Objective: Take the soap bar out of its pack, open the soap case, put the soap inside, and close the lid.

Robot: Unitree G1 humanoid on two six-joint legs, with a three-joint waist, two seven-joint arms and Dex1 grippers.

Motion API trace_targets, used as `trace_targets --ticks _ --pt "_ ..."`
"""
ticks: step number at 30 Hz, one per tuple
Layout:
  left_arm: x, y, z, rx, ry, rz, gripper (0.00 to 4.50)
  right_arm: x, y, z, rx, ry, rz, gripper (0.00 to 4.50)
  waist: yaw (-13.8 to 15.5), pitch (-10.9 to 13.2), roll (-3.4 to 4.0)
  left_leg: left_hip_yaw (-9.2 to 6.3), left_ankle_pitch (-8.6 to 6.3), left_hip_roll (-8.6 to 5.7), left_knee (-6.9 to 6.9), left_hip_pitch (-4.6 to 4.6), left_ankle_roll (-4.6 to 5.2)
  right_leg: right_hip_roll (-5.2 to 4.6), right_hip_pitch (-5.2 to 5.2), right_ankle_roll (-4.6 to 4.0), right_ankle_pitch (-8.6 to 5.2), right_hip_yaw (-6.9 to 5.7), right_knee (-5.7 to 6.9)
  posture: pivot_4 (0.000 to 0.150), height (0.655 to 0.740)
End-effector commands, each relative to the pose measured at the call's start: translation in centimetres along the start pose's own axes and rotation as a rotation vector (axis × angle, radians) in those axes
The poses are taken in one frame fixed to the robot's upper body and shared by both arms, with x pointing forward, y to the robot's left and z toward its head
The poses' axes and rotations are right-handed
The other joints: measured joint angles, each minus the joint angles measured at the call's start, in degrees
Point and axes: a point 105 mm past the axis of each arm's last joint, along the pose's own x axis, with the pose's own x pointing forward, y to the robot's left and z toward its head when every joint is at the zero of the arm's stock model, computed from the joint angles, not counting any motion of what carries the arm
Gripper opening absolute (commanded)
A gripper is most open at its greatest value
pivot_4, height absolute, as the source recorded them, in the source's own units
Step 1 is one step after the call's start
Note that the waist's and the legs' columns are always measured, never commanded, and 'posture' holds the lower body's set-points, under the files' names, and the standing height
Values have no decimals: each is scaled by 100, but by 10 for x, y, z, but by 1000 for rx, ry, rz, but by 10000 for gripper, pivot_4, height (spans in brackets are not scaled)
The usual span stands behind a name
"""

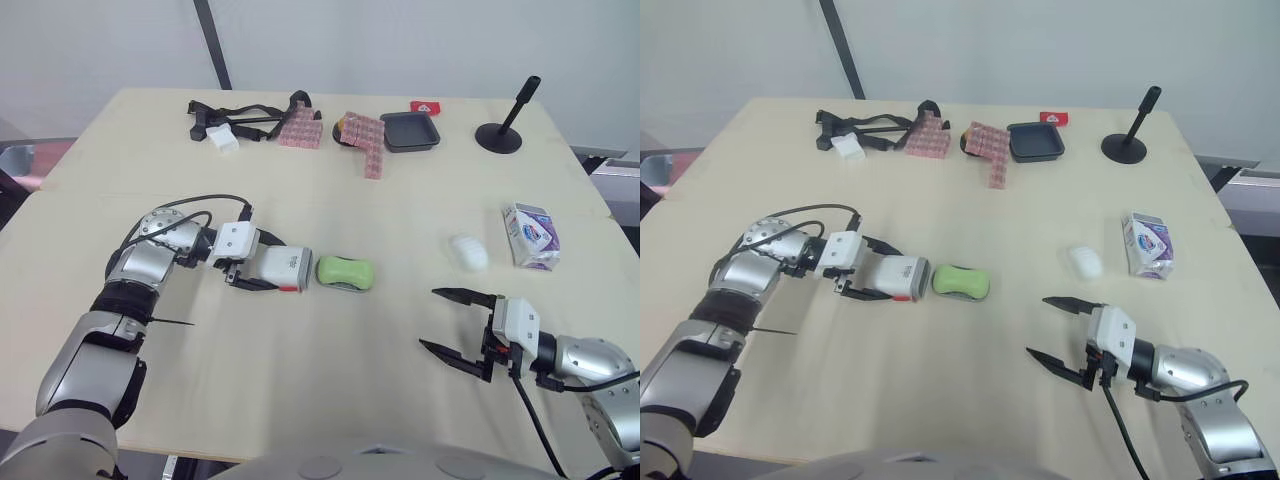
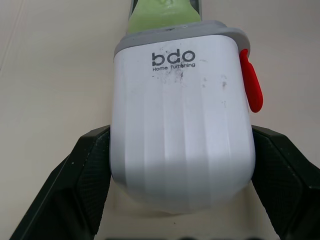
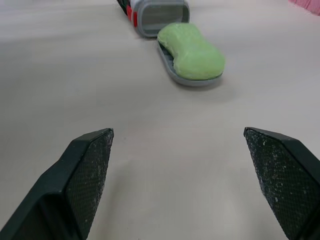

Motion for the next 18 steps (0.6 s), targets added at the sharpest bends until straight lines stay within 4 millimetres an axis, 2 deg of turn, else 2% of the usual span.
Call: trace_targets --ticks 1,9,13,18 --pt "-10 2 8 8 -25 29 34570 7 -10 23 -50 -12 13 45000 -1 0 0 0 0 0 0 1 0 0 0 0 0 0 1 1500 7374" --pt "-14 -9 14 -11 -47 24 34570 45 -21 45 -48 64 53 45000 4 0 0 0 2 -1 -1 20 -2 2 -6 1 1 0 0 1500 7374" --pt "-12 -18 14 -25 -47 16 34570 69 -18 51 -50 118 111 45000 9 1 1 1 15 -1 -3 22 -27 3 -8 20 12 0 0 1500 7374" --pt "-10 -20 16 -36 -52 21 34570 94 -13 58 -51 161 166 45000 40 1 1 1 22 -1 -4 22 -41 4 -8 25 14 1 0 1500 7374"
